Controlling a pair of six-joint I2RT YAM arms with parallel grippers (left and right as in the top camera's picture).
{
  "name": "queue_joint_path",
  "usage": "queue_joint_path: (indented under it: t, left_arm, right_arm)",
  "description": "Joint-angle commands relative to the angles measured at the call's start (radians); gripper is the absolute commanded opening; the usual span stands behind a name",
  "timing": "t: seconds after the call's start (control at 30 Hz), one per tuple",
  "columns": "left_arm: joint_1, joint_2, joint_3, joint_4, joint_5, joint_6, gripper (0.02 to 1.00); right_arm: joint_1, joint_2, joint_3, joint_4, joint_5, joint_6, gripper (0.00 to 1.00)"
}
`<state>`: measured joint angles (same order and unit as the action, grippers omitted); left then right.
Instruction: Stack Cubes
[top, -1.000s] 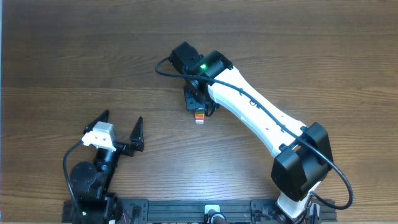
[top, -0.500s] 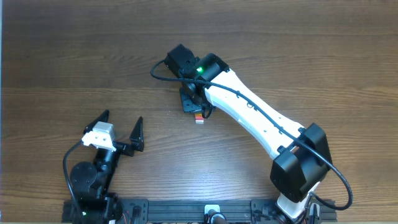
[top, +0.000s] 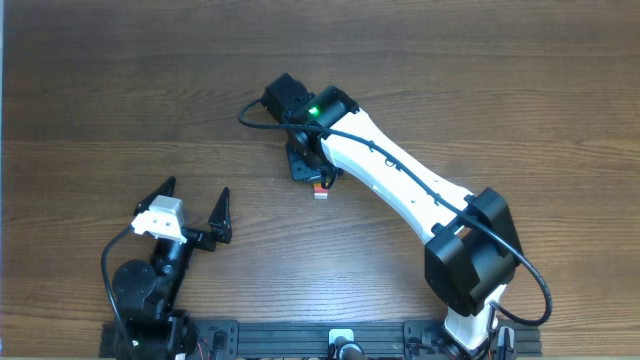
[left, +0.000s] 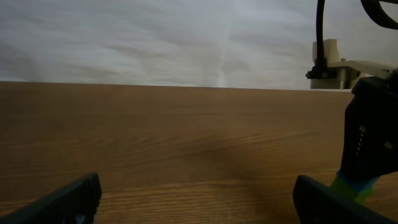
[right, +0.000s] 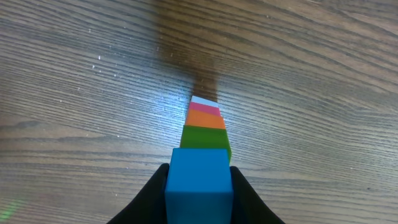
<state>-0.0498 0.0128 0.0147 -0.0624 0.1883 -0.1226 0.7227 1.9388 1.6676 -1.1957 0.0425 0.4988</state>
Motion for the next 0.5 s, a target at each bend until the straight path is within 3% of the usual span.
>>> queue_joint_path:
  t: [0.03,0.33,0.5]
  left_arm:
    - [0.005,-0.008,-0.009,0.005,0.013,0.018,1.000]
    - [0.005,-0.008,-0.009,0.005,0.013,0.018,1.000]
    - [0.005,-0.008,-0.009,0.005,0.013,0.018,1.000]
  right_arm:
    - [0.005,0.012,-0.003,0.000,-0.005,0.001,0.012]
    - [0.005,0.012,-0.003,-0.002,-0.009,0.001,0.031]
    - [0.005,0.012,-0.003,-0.002,-0.009,0.001,0.141]
